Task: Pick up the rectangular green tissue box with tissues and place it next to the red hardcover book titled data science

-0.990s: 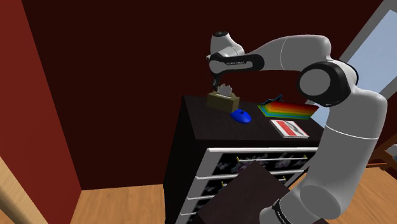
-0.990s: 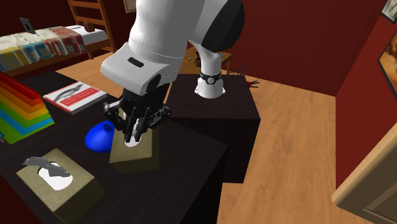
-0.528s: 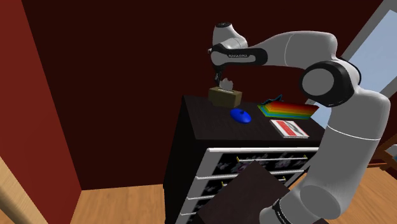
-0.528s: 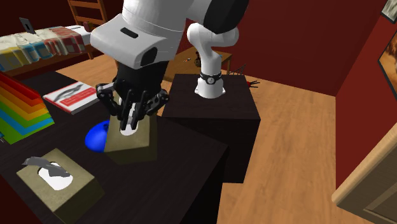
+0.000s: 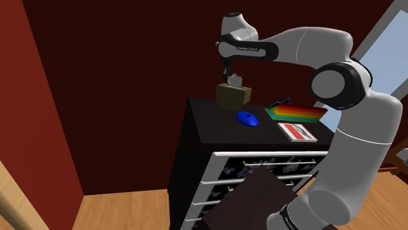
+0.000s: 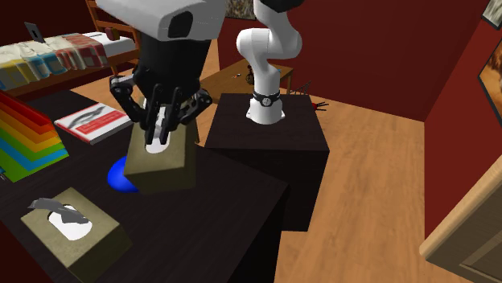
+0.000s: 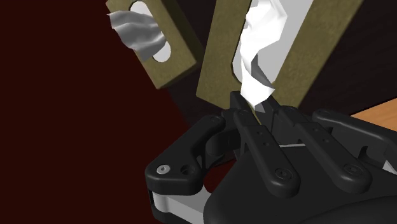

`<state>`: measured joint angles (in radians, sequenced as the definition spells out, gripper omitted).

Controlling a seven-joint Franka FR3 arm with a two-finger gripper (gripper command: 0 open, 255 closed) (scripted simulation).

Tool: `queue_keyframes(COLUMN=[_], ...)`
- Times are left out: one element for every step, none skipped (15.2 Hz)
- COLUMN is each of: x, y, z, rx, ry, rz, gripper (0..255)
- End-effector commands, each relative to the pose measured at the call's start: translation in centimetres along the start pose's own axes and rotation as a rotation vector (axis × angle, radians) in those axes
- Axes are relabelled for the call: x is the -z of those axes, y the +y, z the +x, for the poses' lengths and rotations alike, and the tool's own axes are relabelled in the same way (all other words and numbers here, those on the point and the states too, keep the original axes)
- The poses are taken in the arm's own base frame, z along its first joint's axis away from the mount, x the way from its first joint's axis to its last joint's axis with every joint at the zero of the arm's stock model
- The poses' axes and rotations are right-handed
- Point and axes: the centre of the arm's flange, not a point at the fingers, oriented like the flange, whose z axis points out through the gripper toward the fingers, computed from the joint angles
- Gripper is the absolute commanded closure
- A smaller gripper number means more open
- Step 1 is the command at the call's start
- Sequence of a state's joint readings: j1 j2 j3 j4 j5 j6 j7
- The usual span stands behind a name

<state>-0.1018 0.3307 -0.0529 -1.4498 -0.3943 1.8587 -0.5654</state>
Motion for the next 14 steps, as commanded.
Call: queue_keyframes(x=[1.0,1.4,1.9,2.4,2.9,3.4,3.9,4.3,4.8,5.3,5.8,6.3,6.8,6.9], y=[0.4,0.6,0.8,1.0,1.2,1.4,1.5,1.7,1.9,2.1,2.3,2.5,2.7,2.7], z=[-0.2,-0.3,-0.4,-0.5,-0.5,-0.6,-0.7,-0.8,-0.9,-1.0,-1.1,-1.1,-1.2,-1.3], rx=[0.000,0.000,0.000,0.000,0.000,0.000,0.000,0.000,0.000,0.000,0.000,0.000,0.000,0.000], ry=[0.000,0.000,0.000,0.000,0.000,0.000,0.000,0.000,0.000,0.000,0.000,0.000,0.000,0.000], rz=[0.000,0.000,0.000,0.000,0.000,0.000,0.000,0.000,0.000,0.000,0.000,0.000,0.000,0.000], gripper=[255,255,255,255,255,255,255,255,255,255,255,255,255,255])
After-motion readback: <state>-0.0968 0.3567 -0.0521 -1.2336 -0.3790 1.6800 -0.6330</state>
